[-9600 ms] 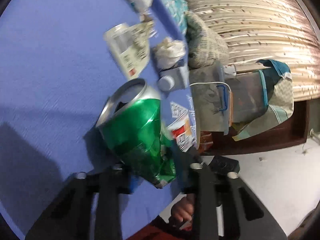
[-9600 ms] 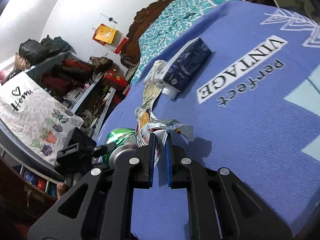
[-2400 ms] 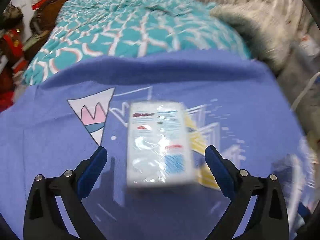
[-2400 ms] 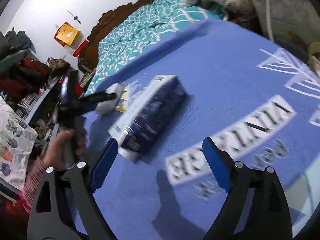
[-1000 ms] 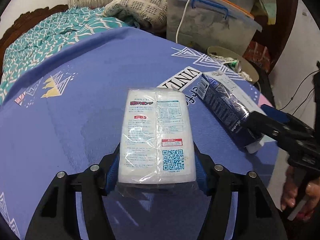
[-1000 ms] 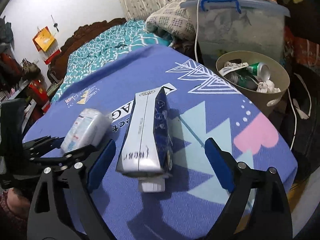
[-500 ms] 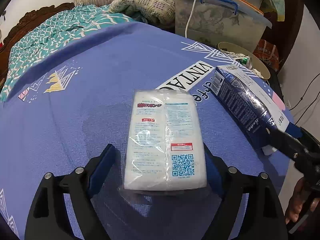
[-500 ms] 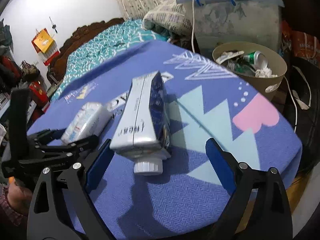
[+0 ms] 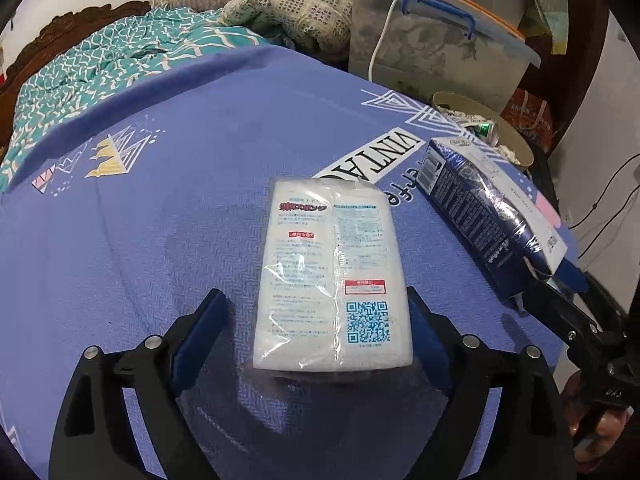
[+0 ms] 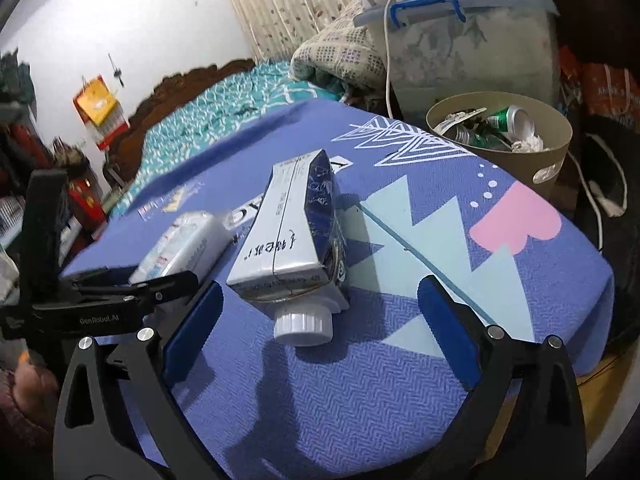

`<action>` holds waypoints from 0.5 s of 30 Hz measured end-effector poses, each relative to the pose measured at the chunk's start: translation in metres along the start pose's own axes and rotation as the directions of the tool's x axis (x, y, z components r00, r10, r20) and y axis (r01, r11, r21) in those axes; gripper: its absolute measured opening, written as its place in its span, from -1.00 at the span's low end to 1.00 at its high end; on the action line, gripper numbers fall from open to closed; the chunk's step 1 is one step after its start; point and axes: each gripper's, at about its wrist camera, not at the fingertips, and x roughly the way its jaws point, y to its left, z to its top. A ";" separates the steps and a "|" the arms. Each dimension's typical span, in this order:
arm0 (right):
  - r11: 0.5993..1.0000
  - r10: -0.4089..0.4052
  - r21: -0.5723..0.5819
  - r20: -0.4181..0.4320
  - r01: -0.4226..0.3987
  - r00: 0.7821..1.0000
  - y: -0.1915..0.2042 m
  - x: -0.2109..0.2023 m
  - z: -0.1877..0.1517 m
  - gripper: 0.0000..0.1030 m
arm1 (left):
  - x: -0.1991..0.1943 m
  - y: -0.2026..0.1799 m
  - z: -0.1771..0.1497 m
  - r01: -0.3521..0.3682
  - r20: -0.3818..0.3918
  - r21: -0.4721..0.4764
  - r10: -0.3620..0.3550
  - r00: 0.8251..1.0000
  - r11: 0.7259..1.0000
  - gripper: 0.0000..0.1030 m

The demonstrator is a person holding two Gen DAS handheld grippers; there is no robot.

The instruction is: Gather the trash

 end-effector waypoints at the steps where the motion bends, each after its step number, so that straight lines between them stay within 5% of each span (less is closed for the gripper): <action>1: 1.000 0.009 0.010 0.007 -0.009 1.000 -0.001 -0.001 -0.001 0.89 | -0.001 0.002 0.000 0.015 0.005 -0.007 -0.015 1.000 1.000 0.62; 15: 1.000 0.007 0.025 0.094 -0.009 0.996 -0.001 -0.010 -0.009 0.93 | -0.006 0.007 -0.001 0.055 0.032 -0.041 -0.054 0.998 0.998 0.68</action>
